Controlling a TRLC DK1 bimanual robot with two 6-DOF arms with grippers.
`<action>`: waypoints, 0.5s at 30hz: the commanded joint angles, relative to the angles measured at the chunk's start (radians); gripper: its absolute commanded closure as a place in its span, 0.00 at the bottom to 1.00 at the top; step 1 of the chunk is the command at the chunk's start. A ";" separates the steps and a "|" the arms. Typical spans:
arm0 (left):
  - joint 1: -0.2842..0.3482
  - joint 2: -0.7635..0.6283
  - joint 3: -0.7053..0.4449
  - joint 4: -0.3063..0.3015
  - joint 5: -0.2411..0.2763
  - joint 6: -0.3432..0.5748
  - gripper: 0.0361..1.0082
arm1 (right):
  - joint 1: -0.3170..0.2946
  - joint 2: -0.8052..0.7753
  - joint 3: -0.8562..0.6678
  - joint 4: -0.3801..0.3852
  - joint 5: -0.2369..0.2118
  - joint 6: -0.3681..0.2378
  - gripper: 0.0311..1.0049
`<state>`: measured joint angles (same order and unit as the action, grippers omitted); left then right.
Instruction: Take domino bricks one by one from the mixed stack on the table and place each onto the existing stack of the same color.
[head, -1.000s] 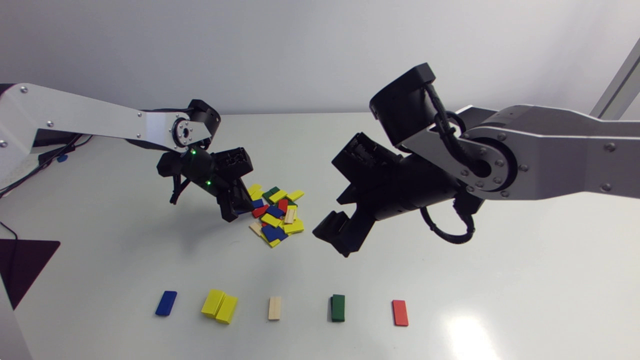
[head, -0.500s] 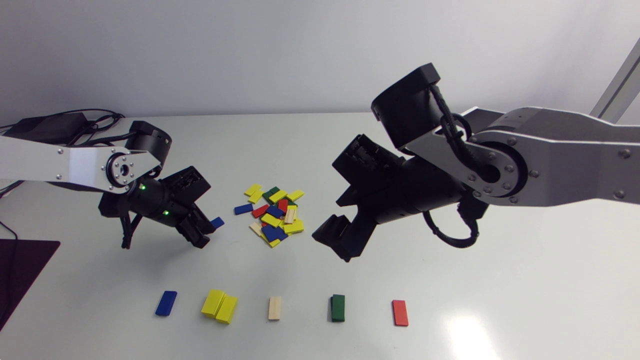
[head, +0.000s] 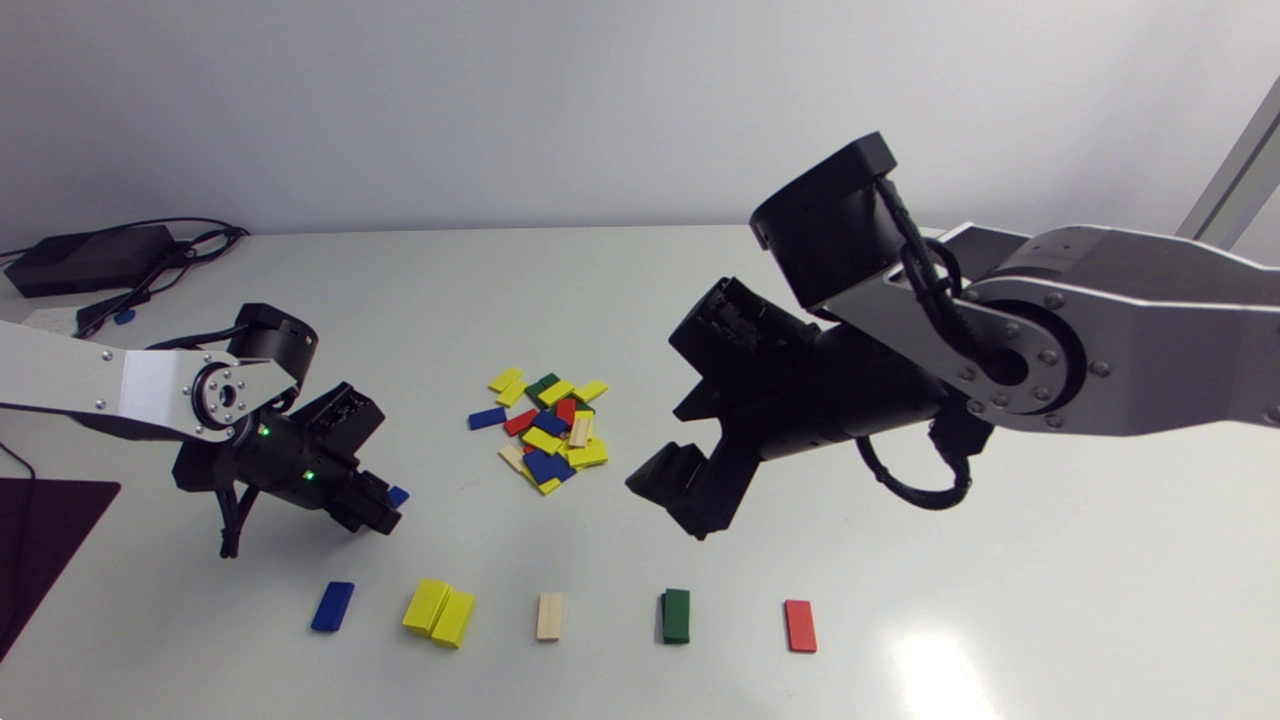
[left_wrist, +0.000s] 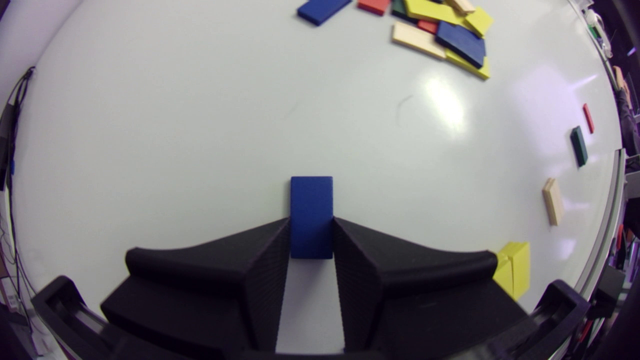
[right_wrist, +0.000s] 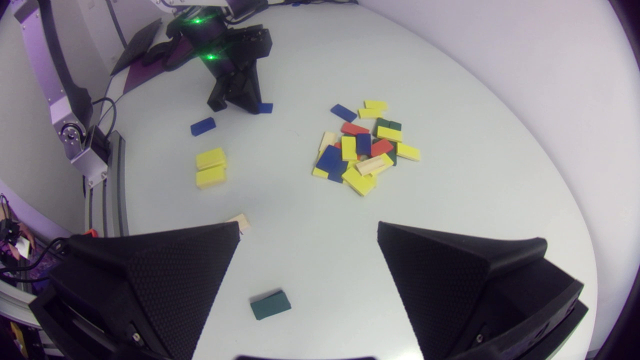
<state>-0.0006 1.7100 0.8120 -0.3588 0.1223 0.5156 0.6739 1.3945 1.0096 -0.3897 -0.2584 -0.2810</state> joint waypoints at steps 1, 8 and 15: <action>0.025 0.074 -0.030 0.000 -0.012 -0.048 0.92 | 0.012 -0.014 -0.028 0.005 -0.001 0.000 0.04; 0.039 0.083 -0.031 -0.009 -0.010 -0.049 0.77 | 0.024 -0.003 -0.017 0.005 0.001 0.000 0.04; 0.028 0.005 -0.025 -0.046 0.025 0.020 0.21 | 0.023 -0.002 -0.017 0.005 0.002 -0.001 0.04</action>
<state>0.0254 1.7187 0.8207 -0.3603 0.1432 0.5014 0.6895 1.3937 1.0096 -0.3897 -0.2581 -0.2810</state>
